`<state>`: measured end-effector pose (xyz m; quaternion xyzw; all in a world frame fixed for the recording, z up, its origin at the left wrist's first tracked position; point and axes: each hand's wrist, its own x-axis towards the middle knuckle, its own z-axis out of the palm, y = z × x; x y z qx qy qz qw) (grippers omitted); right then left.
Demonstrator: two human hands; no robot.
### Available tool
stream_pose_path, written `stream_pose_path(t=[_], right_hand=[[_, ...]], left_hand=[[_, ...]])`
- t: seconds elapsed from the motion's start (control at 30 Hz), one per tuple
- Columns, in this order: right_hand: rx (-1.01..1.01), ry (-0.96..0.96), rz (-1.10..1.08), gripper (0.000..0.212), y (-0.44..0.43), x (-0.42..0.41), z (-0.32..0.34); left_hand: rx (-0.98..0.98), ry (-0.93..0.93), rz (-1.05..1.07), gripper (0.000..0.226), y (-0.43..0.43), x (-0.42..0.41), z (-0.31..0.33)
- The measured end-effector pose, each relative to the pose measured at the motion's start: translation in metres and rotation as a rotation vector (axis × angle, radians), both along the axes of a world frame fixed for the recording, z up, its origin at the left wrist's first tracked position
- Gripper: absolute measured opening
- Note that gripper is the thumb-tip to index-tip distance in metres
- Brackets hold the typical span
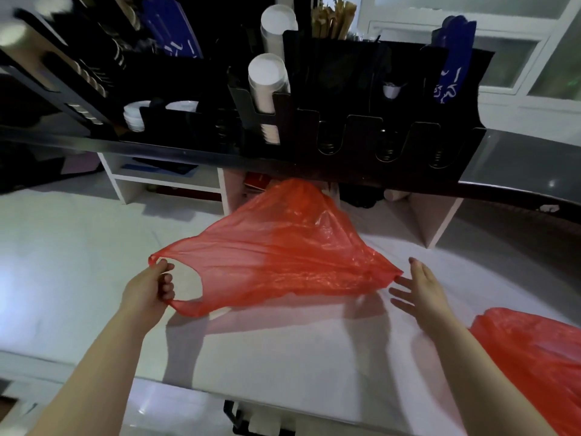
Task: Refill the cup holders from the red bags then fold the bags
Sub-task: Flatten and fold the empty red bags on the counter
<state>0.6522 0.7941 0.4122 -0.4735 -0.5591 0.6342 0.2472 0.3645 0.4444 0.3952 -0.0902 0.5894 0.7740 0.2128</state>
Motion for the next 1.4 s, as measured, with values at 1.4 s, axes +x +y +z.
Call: stream_pose_path(t=[1.4], right_hand=[[0.935, -0.86, 0.938, 0.056, -0.058, -0.034, -0.03]], left_hand=[[-0.723, 0.38, -0.098, 0.046, -0.005, 0.02, 0.004]])
